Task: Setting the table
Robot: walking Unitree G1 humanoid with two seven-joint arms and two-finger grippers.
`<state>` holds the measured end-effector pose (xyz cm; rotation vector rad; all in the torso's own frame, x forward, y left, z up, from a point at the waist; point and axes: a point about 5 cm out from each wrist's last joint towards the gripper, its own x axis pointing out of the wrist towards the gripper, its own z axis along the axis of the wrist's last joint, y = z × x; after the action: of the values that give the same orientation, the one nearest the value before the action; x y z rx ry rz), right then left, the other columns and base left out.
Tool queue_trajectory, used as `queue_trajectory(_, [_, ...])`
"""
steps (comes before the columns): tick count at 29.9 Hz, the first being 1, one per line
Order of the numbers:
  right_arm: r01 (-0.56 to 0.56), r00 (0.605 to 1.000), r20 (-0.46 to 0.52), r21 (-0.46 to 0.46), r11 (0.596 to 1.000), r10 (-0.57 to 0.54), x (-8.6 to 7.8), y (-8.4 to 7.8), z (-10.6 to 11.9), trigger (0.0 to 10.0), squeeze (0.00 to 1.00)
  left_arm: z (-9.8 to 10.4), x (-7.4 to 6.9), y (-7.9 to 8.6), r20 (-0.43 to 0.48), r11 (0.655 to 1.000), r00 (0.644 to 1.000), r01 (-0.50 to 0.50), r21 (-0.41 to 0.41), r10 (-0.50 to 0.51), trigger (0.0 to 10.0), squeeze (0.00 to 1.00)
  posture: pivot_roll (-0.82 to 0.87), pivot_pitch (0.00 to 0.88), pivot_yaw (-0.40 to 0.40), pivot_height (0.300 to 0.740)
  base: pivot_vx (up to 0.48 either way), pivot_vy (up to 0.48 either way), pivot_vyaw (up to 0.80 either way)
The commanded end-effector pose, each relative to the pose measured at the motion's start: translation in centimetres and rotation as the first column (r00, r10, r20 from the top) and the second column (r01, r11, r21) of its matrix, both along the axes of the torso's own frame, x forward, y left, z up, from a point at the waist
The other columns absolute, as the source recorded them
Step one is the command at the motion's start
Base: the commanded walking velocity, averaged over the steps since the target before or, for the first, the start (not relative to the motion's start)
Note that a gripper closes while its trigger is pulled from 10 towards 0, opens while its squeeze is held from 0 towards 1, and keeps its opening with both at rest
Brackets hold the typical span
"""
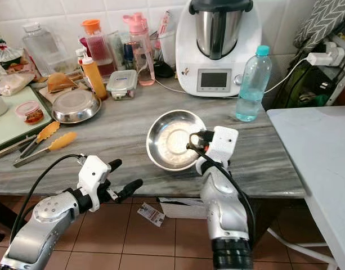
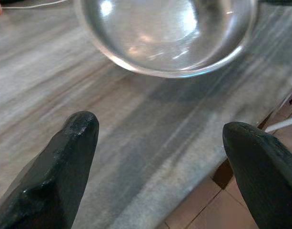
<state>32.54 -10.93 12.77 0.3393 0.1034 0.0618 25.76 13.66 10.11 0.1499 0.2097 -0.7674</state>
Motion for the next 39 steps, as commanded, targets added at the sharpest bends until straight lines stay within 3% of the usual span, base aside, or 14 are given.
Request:
queue_trajectory(1, [-0.02,1.0,-0.003,0.042,0.999,0.02,0.4,0.7,0.2,10.0,0.0,0.3,-0.1,0.1,0.008,1.0,1.0,0.017,0.016,-0.017,10.0,0.0,0.0,0.004,0.083,0.74,0.0,0.0,0.0])
queue_trajectory(5, [-0.047,0.998,-0.044,0.099,0.994,0.051,0.9,1.8,-0.2,10.0,0.0,0.3,-0.2,0.1,0.004,1.0,1.0,-0.004,0.003,0.004,10.0,0.0,0.01,0.0,0.08,0.74,0.0,0.0,0.0])
queue_trajectory(10, [-0.101,0.989,-0.096,0.103,0.99,0.111,0.9,2.8,-1.2,10.0,0.0,0.1,-0.7,-0.1,-0.008,1.0,1.0,0.007,0.002,-0.007,10.0,0.0,0.02,0.0,0.074,0.74,0.0,0.0,0.0])
queue_trajectory(16, [-0.107,0.985,-0.125,0.095,0.99,0.118,0.7,2.8,-2.0,10.0,0.0,0.1,-0.7,0.0,-0.011,1.0,1.0,0.008,0.005,-0.008,10.0,0.0,0.02,0.0,0.074,0.74,0.0,0.0,0.0])
queue_trajectory(20, [-0.139,0.969,-0.195,0.071,0.988,0.15,0.4,3.0,-3.2,10.0,0.0,0.0,-0.7,-0.1,-0.013,1.0,1.0,0.013,0.008,-0.013,10.0,0.0,0.01,0.0,0.078,0.74,0.0,0.0,0.0])
queue_trajectory(32, [-0.138,0.964,-0.217,0.079,0.987,0.152,0.8,3.4,-3.6,10.0,0.0,0.1,-0.5,-0.3,-0.012,1.0,1.0,0.024,0.012,-0.023,10.0,0.0,0.01,0.0,0.085,0.74,0.0,0.0,0.0])
queue_trajectory(33, [-0.141,0.964,-0.217,0.085,0.986,0.157,0.8,3.5,-3.6,10.0,0.29,0.1,-0.5,-0.2,-0.013,1.0,1.0,0.024,0.012,-0.024,10.0,0.0,0.01,0.0,0.086,0.74,0.0,0.0,0.0])
queue_trajectory(34, [-0.144,0.963,-0.217,0.092,0.985,0.161,0.8,3.7,-3.6,10.0,1.0,0.1,-0.5,-0.2,-0.013,1.0,1.0,0.024,0.013,-0.024,10.0,0.0,0.01,0.0,0.085,0.74,0.0,0.0,0.0])
queue_trajectory(39, [-0.146,0.957,-0.241,0.092,0.985,0.164,0.7,3.7,-4.0,10.0,1.0,0.1,-0.4,-0.2,-0.014,1.0,1.0,0.024,0.015,-0.024,10.0,0.0,0.02,0.0,0.086,0.74,0.0,0.0,0.0])
